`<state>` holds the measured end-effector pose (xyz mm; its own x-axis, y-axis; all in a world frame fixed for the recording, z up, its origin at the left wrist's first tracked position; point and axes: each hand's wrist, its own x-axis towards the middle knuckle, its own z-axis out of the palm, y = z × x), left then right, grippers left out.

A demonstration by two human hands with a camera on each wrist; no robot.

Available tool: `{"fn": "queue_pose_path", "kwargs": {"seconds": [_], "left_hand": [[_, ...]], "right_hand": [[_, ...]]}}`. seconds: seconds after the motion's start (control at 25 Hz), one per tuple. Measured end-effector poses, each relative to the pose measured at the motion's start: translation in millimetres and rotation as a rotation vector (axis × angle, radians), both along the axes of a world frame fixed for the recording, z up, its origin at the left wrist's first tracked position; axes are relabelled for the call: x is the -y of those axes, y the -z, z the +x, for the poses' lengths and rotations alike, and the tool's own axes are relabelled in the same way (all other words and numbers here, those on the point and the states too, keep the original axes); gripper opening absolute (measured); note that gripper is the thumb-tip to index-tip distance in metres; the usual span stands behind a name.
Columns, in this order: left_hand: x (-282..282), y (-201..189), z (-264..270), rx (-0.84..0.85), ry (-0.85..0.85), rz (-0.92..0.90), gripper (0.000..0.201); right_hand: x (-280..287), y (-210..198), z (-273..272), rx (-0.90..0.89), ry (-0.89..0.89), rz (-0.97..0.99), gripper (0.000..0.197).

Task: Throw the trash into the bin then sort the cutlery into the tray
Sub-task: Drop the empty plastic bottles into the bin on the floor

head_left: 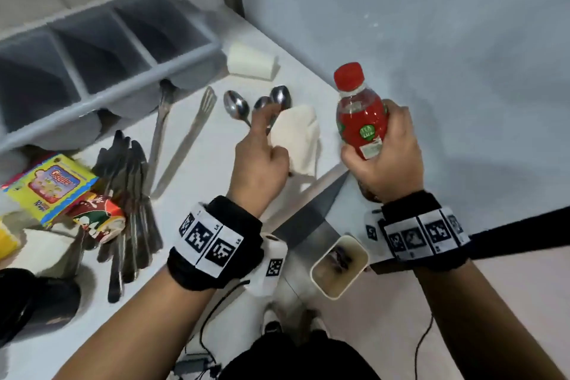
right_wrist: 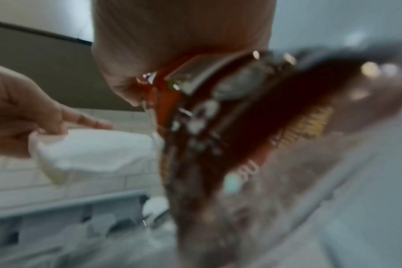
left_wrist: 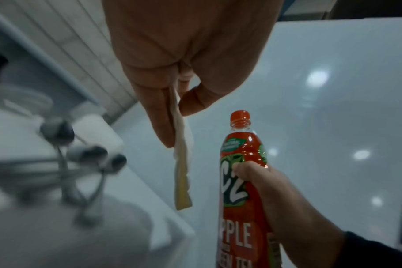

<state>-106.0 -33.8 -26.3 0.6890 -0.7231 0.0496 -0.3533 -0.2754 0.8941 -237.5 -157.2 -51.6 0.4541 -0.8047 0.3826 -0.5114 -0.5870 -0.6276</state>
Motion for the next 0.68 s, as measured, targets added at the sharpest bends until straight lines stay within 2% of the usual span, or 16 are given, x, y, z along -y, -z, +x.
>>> {"fn": "queue_pose_path", "kwargs": {"seconds": [0.08, 0.2, 0.36, 0.56, 0.68], "left_hand": [[4.0, 29.9, -29.5, -0.024, 0.127, 0.043, 0.057], [16.9, 96.4, -72.9, -0.066, 0.294, 0.281, 0.049], [33.1, 206.5, -102.8, -0.144, 0.352, 0.556, 0.053], [52.3, 343.6, -114.6, -0.106, 0.451, 0.753, 0.047], [61.5, 427.6, -121.3, -0.097, 0.486, 0.798, 0.038]], "right_hand": [[-5.0, 39.2, -33.9, 0.024, 0.071, 0.189, 0.076], [-7.5, 119.1, -80.2, 0.064, 0.231, 0.466, 0.081], [-15.2, 230.4, -113.9, 0.081, 0.459, 0.923, 0.063], [-24.6, 368.9, -111.2, 0.082, 0.590, 1.173, 0.062], [-21.0, 447.7, -105.4, 0.085, 0.644, 1.228, 0.065]]}}
